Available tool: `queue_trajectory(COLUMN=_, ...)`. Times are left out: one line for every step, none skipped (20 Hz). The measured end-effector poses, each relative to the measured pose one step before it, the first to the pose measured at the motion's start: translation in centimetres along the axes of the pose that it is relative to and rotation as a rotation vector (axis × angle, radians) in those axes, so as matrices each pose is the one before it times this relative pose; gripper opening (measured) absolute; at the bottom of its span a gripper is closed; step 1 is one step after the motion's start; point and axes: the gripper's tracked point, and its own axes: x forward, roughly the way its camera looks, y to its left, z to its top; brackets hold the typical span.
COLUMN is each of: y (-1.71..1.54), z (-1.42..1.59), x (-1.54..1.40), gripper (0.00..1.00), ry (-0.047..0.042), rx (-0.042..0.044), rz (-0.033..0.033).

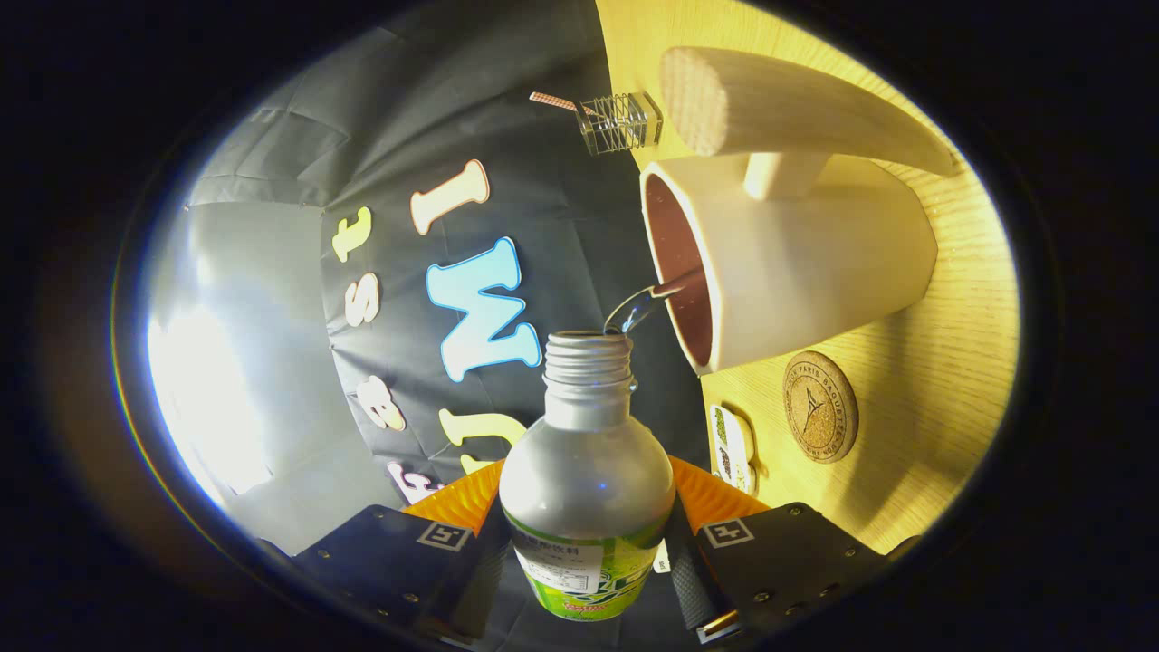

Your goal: Take the bottle from table, then pour the juice into the cup, finally place the bottle on the coaster

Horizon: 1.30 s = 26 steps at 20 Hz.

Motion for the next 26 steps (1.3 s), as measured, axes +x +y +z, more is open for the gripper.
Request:
queue_trajectory(y=-0.067, z=0.028, x=-0.062, gripper=0.77, ry=-0.00083, rx=0.0022, rz=-0.00085)
queue_trajectory(y=0.169, z=-0.077, x=0.097, gripper=0.77, ry=0.00006, rx=0.00226, rz=0.00314)
queue_trajectory(y=0.033, z=-0.024, x=0.021, gripper=0.77, ry=0.00049, rx=0.00202, rz=0.00055)
queue_trajectory(y=0.067, z=0.042, x=0.058, gripper=0.77, ry=-0.00077, rx=0.00033, rz=0.00011)
queue_trajectory(y=0.016, z=0.087, x=0.149, gripper=0.77, ry=-0.00226, rx=0.00257, rz=0.0)
queue_trajectory(y=0.061, z=0.071, x=0.115, gripper=0.77, ry=-0.00195, rx=0.00641, rz=0.00256)
queue_trajectory(y=-0.004, z=0.11, x=0.094, gripper=0.77, ry=-0.00231, rx=0.00644, rz=0.00221)
queue_trajectory(y=0.224, z=0.076, x=0.175, gripper=0.77, ry=-0.00216, rx=0.00532, rz=0.00036)
queue_trajectory(y=0.039, z=0.147, x=0.111, gripper=0.77, ry=-0.00212, rx=0.00459, rz=-0.00002)
queue_trajectory(y=-0.025, z=0.052, x=-0.025, gripper=0.77, ry=-0.00222, rx=0.00154, rz=-0.00068)
queue_trajectory(y=0.004, z=0.125, x=-0.014, gripper=0.77, ry=-0.00278, rx=0.00024, rz=0.00132)
queue_trajectory(y=0.094, z=-0.017, x=-0.08, gripper=0.77, ry=-0.00049, rx=0.00106, rz=-0.00055)
queue_trajectory(y=-0.078, z=0.014, x=-0.027, gripper=0.77, ry=-0.00141, rx=0.00193, rz=-0.00062)
queue_trajectory(y=-0.055, z=0.093, x=0.034, gripper=0.77, ry=-0.00175, rx=0.00369, rz=-0.00193)
queue_trajectory(y=-0.01, z=0.064, x=0.111, gripper=0.77, ry=-0.00132, rx=0.00477, rz=0.00226)
queue_trajectory(y=0.182, z=-0.056, x=-0.022, gripper=0.77, ry=-0.00024, rx=0.00405, rz=0.00182)
queue_trajectory(y=0.015, z=-0.036, x=0.045, gripper=0.77, ry=0.00027, rx=0.00109, rz=0.00111)
queue_trajectory(y=-0.001, z=-0.111, x=0.066, gripper=0.77, ry=-0.00054, rx=-0.00044, rz=-0.00084)
queue_trajectory(y=-0.112, z=-0.098, x=0.09, gripper=0.77, ry=0.00275, rx=0.00082, rz=-0.0017)
queue_trajectory(y=0.13, z=0.027, x=-0.067, gripper=0.77, ry=-0.0011, rx=0.00304, rz=0.0003)
queue_trajectory(y=-0.018, z=-0.023, x=-0.009, gripper=0.77, ry=-0.00139, rx=0.00311, rz=-0.00119)
queue_trajectory(y=-0.02, z=-0.122, x=-0.183, gripper=0.77, ry=-0.00101, rx=0.00363, rz=-0.00049)
queue_trajectory(y=-0.055, z=-0.079, x=-0.038, gripper=0.77, ry=-0.00003, rx=0.00319, rz=0.00246)
queue_trajectory(y=0.035, z=-0.069, x=-0.088, gripper=0.77, ry=0.00088, rx=0.0004, rz=-0.00093)
queue_trajectory(y=-0.095, z=-0.053, x=-0.035, gripper=0.77, ry=-0.00142, rx=0.0009, rz=-0.00069)
queue_trajectory(y=0.044, z=0.043, x=-0.04, gripper=0.77, ry=-0.00012, rx=0.00485, rz=-0.0002)
